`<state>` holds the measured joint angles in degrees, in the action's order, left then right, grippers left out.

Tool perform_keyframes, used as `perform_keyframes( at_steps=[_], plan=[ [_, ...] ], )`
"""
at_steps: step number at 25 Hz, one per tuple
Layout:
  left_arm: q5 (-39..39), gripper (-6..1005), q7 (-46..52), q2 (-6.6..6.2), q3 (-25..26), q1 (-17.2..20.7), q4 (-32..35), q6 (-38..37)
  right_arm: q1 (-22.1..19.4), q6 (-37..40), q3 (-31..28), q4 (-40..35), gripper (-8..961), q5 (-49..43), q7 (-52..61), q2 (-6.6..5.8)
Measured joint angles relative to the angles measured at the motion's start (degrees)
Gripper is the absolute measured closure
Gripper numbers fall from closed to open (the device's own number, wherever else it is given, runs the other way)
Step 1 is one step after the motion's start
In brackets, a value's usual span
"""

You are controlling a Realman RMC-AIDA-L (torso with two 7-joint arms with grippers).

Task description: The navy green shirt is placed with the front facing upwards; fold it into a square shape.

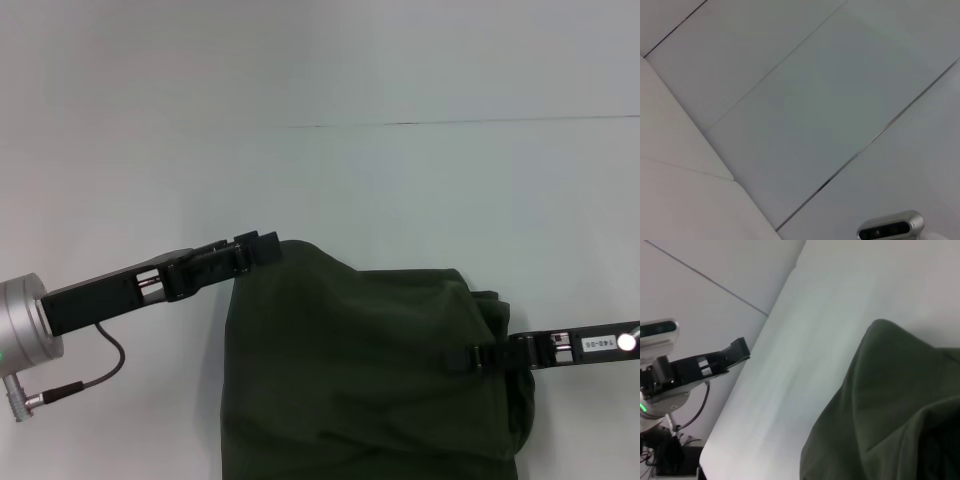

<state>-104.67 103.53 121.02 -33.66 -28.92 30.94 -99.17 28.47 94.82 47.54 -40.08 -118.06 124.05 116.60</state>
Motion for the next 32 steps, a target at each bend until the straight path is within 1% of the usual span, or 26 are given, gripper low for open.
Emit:
perform_keyframes(
  at_steps=[3,6,10,12,15,17,22,26,32],
  plan=[
    [0.0,100,0.0,-0.01,0.2,0.0,0.0,0.0,0.3,0.6,-0.8,1.7,825,0.2,-0.1,-0.93],
    [0.0,100,0.0,-0.11,0.3,0.0,0.1,0.0,0.3,0.7,-3.8,3.0,766,0.3,0.1,-1.64],
    [0.0,101,0.2,-0.37,1.0,0.0,0.3,1.1,0.9,-0.6,-7.6,6.2,603,0.2,2.4,-3.37],
    [0.0,101,0.5,-0.56,2.1,-0.1,0.4,2.0,1.5,-1.8,-8.2,7.6,521,0.2,4.3,-4.03],
    [-0.3,101,0.3,-0.71,3.6,0.0,0.6,3.5,3.2,-4.2,-7.9,9.0,387,0.0,7.8,-4.12],
    [-0.4,102,0.0,-0.77,4.1,0.3,1.3,4.6,4.7,-6.1,-7.6,10.3,298,-0.4,10.2,-3.96],
    [-0.5,102,-0.1,-0.79,4.2,0.5,2.5,6.1,7.9,-10.6,-7.3,12.9,166,-3.1,16.2,-3.67],
    [-0.5,102,-0.1,-0.79,4.2,0.4,2.7,6.1,9.0,-13.0,-7.0,13.1,174,-6.4,19.3,-3.52],
    [-0.2,103,-0.1,-0.79,4.1,0.0,2.7,6.1,9.6,-14.1,-7.3,13.3,206,-6.8,20.2,-3.41]
  ],
)
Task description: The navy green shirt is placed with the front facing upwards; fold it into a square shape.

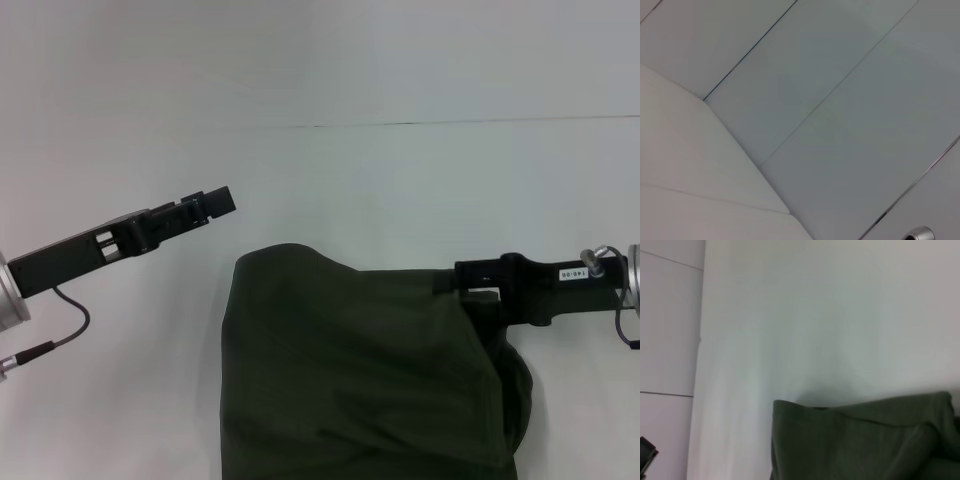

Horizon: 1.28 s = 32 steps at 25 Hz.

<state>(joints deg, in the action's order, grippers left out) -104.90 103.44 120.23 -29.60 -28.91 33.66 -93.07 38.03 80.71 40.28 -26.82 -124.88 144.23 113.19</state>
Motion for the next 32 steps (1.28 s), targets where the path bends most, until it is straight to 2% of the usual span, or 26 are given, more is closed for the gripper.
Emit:
perform_keyframes(
  at_steps=[16,20,24,32],
  plan=[
    [-0.4,105,-0.2,-0.22,-0.8,-0.4,0.2,-0.5,2.7,-3.2,1.5,0.8,320,-2.4,1.0,1.14],
    [-4.2,105,-7.4,-0.81,-3.6,-0.1,4.0,-7.0,2.9,-3.8,3.0,0.2,348,-2.5,-0.4,1.58],
    [-7.5,106,-17.2,-0.38,-3.7,1.7,9.2,-12.0,3.2,-4.2,3.3,0.1,440,-2.5,-1.2,1.69],
    [-16.2,106,-24.2,-0.07,-3.6,2.7,12.7,-8.5,2.9,-4.5,2.6,-2.3,642,-1.2,-2.3,1.98]
  ],
)
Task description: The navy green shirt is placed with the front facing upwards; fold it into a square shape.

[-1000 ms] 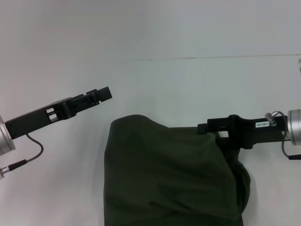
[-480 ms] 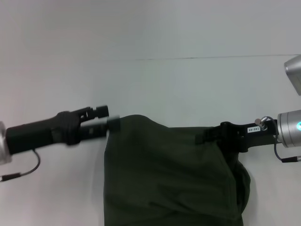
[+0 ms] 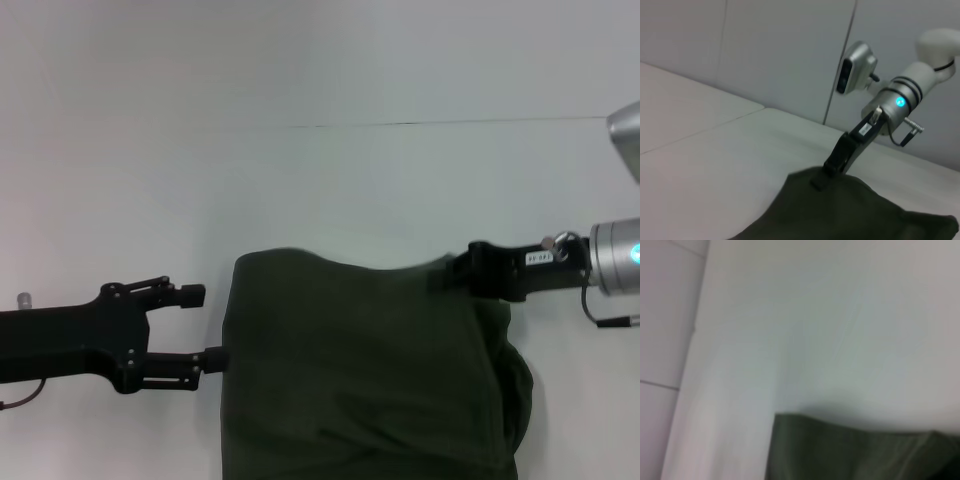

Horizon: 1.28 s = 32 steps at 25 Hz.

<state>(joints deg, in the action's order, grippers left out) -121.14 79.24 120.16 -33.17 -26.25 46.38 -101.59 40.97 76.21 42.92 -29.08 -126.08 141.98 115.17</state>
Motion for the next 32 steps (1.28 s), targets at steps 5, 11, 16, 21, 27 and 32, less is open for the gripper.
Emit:
perform_keyframes(
  at_steps=[5,11,16,21,27,32],
  plan=[
    [-0.4,107,0.1,0.28,1.1,0.5,1.2,0.2,-0.4,0.2,-0.1,-2.5,853,2.6,-1.0,0.15],
    [-0.4,108,0.1,0.5,1.3,0.8,1.4,-0.2,-0.5,-0.7,0.3,-2.7,934,2.7,-2.1,0.14],
    [-0.6,108,0.1,0.59,1.2,0.8,1.4,-0.3,-1.5,-3.6,0.5,-2.1,919,1.3,-2.2,0.13],
    [-0.6,109,0.6,0.68,0.9,0.9,1.4,-0.5,-2.2,-6.0,0.6,-2.1,901,1.1,-2.2,0.19],
    [-0.7,109,0.7,0.69,0.8,0.9,1.4,-0.7,-2.2,-6.0,0.6,-2.1,879,1.1,-2.3,-0.06],
    [-0.7,110,0.7,0.69,0.7,0.9,1.3,-0.8,-1.9,-5.0,0.6,-2.1,860,1.1,-4.7,-0.15]
  ],
)
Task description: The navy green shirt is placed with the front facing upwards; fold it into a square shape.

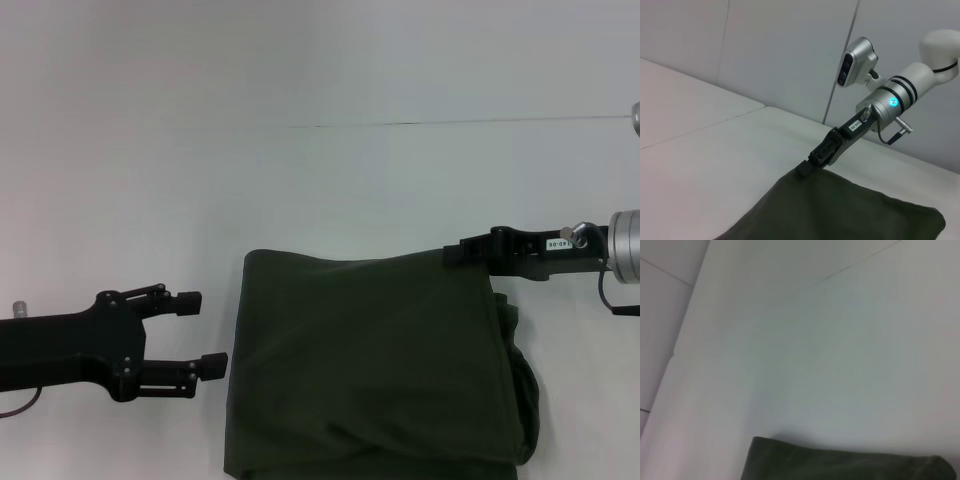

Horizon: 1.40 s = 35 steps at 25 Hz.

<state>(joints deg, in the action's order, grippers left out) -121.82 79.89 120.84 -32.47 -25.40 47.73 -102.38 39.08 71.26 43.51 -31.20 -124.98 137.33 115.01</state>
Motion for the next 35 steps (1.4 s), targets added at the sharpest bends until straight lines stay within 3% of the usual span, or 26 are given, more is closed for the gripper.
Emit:
perform_keyframes(
  at_steps=[2,5,10,13,16,20,24,28,35],
  plan=[
    [0.0,110,0.1,0.0,0.0,0.0,0.0,-0.2,-0.5,0.0,-0.1,-0.2,853,0.0,-0.5,-0.17],
    [0.3,110,1.1,-0.01,0.0,0.0,-0.1,-0.8,-1.6,0.4,-0.7,-0.5,607,0.3,-1.1,-1.32],
    [0.9,111,4.9,-0.29,0.9,-0.5,-0.5,-2.2,-4.0,7.7,-7.7,-1.2,361,1.5,-10.9,-3.76],
    [1.4,111,6.2,-0.34,0.9,-0.7,-0.9,-2.9,-6.5,14.5,-14.1,-3.4,243,4.3,-20.4,-3.79],
    [1.8,111,7.2,-0.39,1.2,-0.5,-1.1,-3.7,-9.1,21.3,-16.3,-5.0,124,8.8,-28.9,-3.76],
    [1.6,112,7.5,-0.45,1.4,0.0,-1.1,-4.3,-10.1,29.8,-14.9,-5.2,99,9.3,-38.8,-3.86],
    [1.4,112,7.8,-0.31,1.8,0.4,-1.2,-4.5,-11.1,35.9,-13.2,-5.6,75,6.9,-48.5,-1.98],
    [1.5,113,8.2,-0.22,2.3,0.5,-1.3,-4.4,-13.1,37.2,-13.5,-6.0,59,3.8,-54.2,-0.4],
    [1.9,113,8.3,0.08,2.8,0.6,-2.1,-3.7,-19.4,37.0,-13.4,-4.2,69,1.6,-57.6,-0.8]
  ],
)
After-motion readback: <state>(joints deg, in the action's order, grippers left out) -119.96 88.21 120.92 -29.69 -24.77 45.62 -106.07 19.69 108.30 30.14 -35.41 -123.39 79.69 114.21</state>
